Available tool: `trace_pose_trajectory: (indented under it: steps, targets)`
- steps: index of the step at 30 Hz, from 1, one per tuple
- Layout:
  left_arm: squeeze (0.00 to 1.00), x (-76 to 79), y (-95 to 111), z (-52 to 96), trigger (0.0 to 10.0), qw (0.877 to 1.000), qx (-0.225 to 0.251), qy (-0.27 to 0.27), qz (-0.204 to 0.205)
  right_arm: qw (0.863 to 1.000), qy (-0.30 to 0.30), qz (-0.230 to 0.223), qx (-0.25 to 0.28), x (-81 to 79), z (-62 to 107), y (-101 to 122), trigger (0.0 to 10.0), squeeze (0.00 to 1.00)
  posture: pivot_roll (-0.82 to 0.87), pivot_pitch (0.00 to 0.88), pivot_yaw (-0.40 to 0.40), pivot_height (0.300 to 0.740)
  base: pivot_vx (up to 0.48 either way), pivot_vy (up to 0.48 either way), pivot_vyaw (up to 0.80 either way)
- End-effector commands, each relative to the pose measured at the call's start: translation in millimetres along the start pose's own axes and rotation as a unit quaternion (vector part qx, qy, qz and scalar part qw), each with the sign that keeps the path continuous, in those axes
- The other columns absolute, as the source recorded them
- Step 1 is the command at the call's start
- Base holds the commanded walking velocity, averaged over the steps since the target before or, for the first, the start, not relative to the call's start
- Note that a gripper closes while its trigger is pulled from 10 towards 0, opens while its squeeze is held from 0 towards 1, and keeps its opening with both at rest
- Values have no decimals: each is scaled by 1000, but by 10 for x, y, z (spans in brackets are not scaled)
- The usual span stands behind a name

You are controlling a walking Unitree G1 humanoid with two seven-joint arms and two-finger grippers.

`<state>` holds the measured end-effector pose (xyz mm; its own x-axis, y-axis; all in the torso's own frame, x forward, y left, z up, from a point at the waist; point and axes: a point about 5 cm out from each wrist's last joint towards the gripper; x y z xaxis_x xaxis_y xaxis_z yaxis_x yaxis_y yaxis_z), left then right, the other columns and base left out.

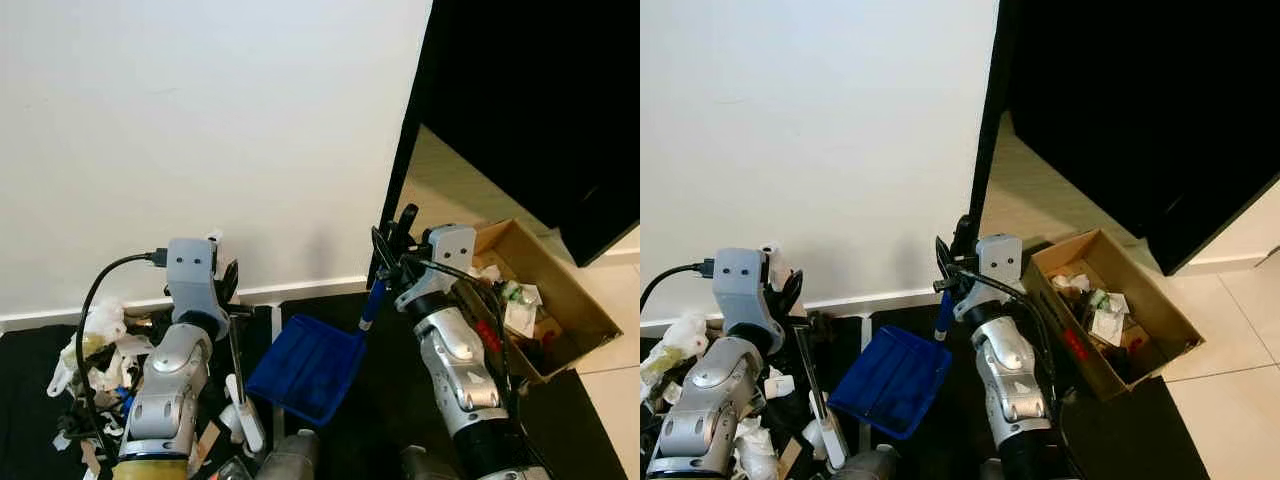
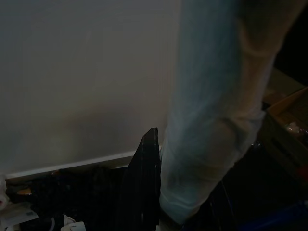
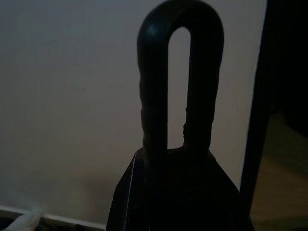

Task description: Sweep floor

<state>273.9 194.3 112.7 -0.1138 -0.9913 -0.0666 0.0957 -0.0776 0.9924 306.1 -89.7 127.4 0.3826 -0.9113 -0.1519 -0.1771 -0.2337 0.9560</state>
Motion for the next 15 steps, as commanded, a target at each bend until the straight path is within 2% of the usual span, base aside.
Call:
trace_pose_trajectory:
  steps: [1,3,6,13,15]
  targets:
    - [0,20,44,-7,10000,1000,12,-10,-2,1000,1,-7,12,12,-23,44,10000,0,227,158,13,740,0,0,0]
    - [0,26,59,-21,10000,1000,15,-12,-3,1000,-9,-4,17,87,-44,84,10000,0,225,159,14,740,0,0,0]
    - [0,37,72,-42,10000,1000,17,-13,-1,1000,-19,-5,19,141,-56,106,10000,0,224,158,14,740,279,0,0]
    - [0,-24,71,-66,10000,1000,14,8,22,1000,-11,-14,11,48,-6,39,10000,0,224,160,16,740,331,-222,0]
    - [0,-45,66,-64,10000,999,11,13,28,1000,-10,-15,10,39,-2,33,10000,0,224,161,16,740,0,0,0]
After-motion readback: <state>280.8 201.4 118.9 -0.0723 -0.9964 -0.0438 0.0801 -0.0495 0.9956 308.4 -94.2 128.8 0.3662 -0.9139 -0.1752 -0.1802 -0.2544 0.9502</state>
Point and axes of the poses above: a point about 5 cm out from each wrist's last joint towards the gripper, its own z axis pointing back from the gripper into the wrist, its own y axis along the axis of the wrist's last joint, x = y × z, and after that the axes turned 4 degrees about -z, right-handed
